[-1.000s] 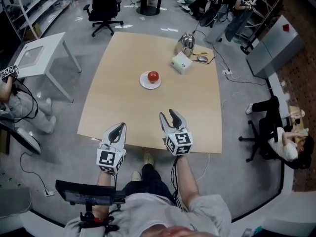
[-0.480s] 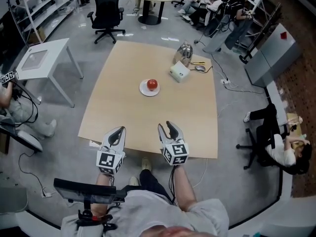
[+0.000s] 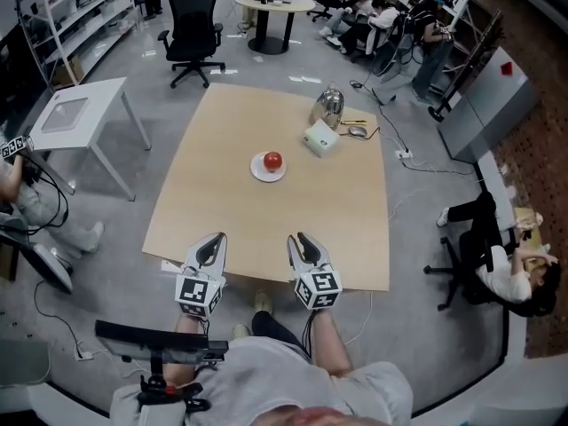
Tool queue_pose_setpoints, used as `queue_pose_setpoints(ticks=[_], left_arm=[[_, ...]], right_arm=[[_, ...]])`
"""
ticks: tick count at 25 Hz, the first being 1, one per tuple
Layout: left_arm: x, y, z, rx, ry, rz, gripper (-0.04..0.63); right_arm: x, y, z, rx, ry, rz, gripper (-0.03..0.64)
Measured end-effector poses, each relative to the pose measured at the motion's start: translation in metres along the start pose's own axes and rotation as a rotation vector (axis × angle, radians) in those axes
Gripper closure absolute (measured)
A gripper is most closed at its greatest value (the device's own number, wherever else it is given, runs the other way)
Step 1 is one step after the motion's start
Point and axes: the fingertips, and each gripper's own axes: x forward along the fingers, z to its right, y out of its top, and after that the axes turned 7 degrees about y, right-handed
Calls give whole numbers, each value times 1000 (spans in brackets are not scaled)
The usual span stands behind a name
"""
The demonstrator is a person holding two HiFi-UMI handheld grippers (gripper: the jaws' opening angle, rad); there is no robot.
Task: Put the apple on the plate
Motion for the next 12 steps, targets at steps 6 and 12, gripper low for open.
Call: queue_pose_setpoints(ticks=[6, 12], left_arm=[[-2, -6, -4, -5, 26, -8, 577], [-4, 0, -21, 1, 48, -7, 577]], right_arm=[[-5, -7, -4, 22, 14, 1, 543], [-4, -4, -13, 26, 28, 3, 554]])
